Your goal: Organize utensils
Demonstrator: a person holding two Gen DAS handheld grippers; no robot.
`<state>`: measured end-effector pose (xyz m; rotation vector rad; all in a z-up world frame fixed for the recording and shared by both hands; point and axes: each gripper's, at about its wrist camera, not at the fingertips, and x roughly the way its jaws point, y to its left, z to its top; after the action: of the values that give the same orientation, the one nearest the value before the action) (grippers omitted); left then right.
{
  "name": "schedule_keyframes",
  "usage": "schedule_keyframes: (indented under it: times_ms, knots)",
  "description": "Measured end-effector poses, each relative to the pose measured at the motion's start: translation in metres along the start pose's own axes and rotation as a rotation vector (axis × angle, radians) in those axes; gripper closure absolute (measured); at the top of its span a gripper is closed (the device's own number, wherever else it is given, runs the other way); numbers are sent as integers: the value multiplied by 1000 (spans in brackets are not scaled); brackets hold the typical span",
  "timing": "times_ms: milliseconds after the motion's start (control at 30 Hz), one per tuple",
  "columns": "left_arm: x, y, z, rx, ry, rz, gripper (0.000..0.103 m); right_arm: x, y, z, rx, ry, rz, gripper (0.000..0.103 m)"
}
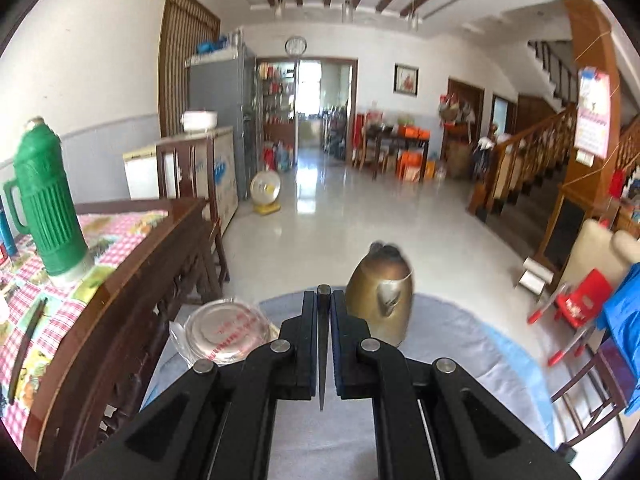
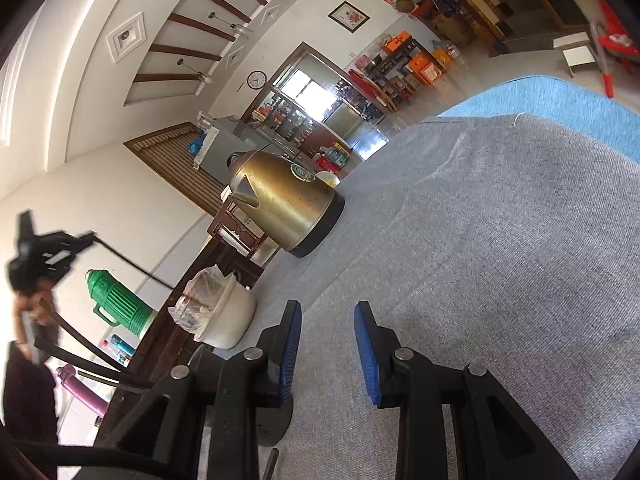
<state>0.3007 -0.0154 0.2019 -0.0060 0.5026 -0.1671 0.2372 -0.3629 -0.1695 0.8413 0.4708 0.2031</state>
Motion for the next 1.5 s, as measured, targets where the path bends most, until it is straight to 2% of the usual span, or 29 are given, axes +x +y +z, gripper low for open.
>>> schedule_keyframes:
  times_ms: [200, 300, 467, 667, 933, 1033, 1100, 1167, 1233, 1300, 1333, 1433, 1500]
  knots:
    - [-39, -26, -5, 16, -31, -55, 97, 0, -5, 1, 19, -5, -15, 73]
    - [-55, -40, -16, 20, -19, -80, 97, 0, -9, 2, 35, -6, -12, 73]
    - [-57, -57, -44, 14, 32, -125, 97, -3, -11, 2, 46, -10, -8, 73]
    - [-44, -78, -76, 29, 84, -121, 97, -6, -11, 1, 50, -11, 6, 73]
    - [-37, -90, -117, 101, 160, -71, 96, -4, -11, 2, 59, -9, 10, 73]
    - [-57, -86, -123, 121, 141, -75, 89, -3, -11, 2, 61, -6, 12, 72]
    - [-76, -84, -126, 137, 104, -74, 71, -4, -11, 2, 58, -6, 12, 72]
    - [-105, -80, -133, 152, 50, -68, 66, -4, -10, 1, 55, -6, 11, 73]
    - [-129, -75, -142, 161, 13, -70, 65, -5, -9, 1, 50, -8, 6, 73]
    - [-155, -67, -159, 163, -16, -60, 53, -7, -7, 0, 37, -15, -8, 73]
    - [-166, -63, -171, 167, -25, -46, 53, -8, -5, -1, 29, -18, -13, 73]
    - [-179, -49, -207, 155, 19, -32, 53, -19, 3, -7, -4, -16, -53, 73]
    - [-178, -37, -232, 135, 82, -43, 53, -34, 7, -14, -11, -18, -55, 73]
